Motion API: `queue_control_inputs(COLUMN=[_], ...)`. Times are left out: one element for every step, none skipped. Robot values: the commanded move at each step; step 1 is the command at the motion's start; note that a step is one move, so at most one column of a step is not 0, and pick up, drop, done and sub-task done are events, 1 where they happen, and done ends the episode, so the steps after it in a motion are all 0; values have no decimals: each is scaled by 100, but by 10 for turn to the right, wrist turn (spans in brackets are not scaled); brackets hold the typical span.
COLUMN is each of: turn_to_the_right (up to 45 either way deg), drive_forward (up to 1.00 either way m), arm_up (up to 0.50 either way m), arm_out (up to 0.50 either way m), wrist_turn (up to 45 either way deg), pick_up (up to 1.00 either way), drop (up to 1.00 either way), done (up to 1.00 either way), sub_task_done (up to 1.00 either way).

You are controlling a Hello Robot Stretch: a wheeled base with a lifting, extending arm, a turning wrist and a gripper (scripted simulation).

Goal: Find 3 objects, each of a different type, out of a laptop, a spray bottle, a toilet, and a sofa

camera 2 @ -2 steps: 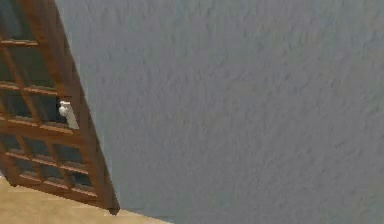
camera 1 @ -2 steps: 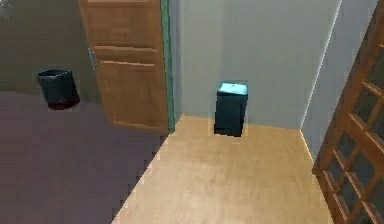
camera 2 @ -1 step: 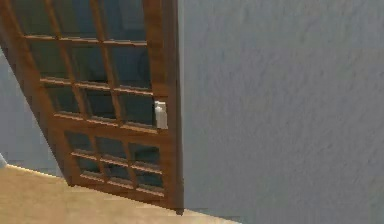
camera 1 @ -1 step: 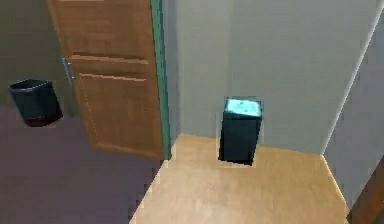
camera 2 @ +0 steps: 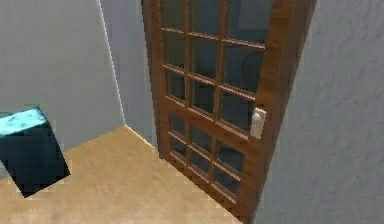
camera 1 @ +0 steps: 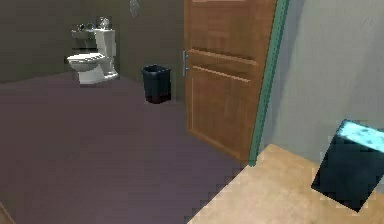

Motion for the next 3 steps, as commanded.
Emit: queue_control_inputs(turn_to_the_right=[0,-390,0], drive_forward=[50,0,100], arm_up=[0,0,0], arm_out=[0,0,0], wrist_turn=[0,0,0], pick_up=[0,0,0], drop=[0,0,0], done=[0,0,0], sub_task_done=[0,0,0])
